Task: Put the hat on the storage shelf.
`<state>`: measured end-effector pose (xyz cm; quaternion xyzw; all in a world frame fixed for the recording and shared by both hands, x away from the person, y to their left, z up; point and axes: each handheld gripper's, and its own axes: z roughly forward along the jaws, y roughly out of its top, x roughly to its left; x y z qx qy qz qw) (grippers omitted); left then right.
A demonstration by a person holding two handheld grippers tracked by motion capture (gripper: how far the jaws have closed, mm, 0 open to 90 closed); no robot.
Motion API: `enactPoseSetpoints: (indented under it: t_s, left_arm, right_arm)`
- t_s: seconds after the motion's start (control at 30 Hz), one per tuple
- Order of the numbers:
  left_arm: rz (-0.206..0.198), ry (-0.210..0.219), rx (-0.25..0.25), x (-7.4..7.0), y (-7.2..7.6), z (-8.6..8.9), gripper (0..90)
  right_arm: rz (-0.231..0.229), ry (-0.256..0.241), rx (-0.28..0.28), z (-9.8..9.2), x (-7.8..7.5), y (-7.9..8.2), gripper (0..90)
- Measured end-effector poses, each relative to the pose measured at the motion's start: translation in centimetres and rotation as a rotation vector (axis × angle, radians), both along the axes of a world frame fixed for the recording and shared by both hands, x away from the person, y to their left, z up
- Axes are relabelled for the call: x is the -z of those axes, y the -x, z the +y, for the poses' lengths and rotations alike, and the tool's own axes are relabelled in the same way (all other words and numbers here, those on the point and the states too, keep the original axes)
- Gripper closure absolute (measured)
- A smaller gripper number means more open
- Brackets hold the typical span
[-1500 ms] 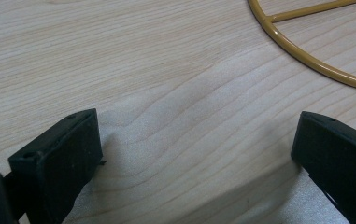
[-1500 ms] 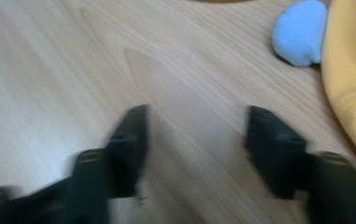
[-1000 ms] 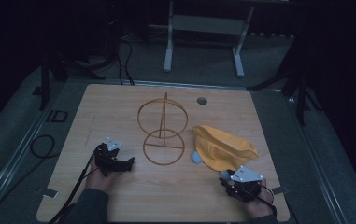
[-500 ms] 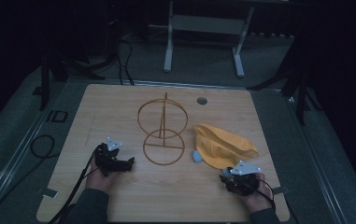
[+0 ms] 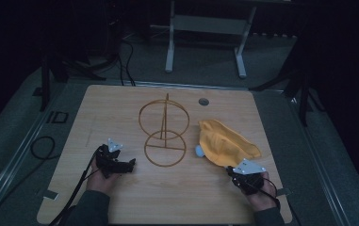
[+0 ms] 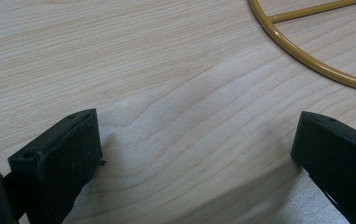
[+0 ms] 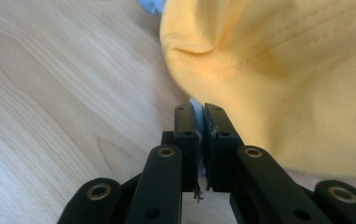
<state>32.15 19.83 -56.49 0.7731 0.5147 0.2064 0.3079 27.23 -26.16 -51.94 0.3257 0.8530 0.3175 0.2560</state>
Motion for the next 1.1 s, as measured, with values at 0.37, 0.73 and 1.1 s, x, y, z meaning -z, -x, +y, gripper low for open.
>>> enactPoseSetpoints:
  t_s: [0.37, 0.73, 1.1]
  left_arm:
    - [0.000, 0.001, -0.001, 0.0, 0.0, 0.0, 1.9]
    - [-0.001, 0.001, -0.001, 0.0, 0.0, 0.0, 1.9]
    - [-0.001, 0.001, 0.000, 0.0, 0.0, 0.0, 1.9]
  right_arm:
    - [-0.097, -0.060, -0.063, 0.4, -5.2, 0.4, 85.8]
    - [-0.152, -0.222, -0.048, -0.8, -9.7, 0.8, 85.9]
    - [-0.076, -0.138, -0.005, -1.6, -7.6, 0.2, 75.5]
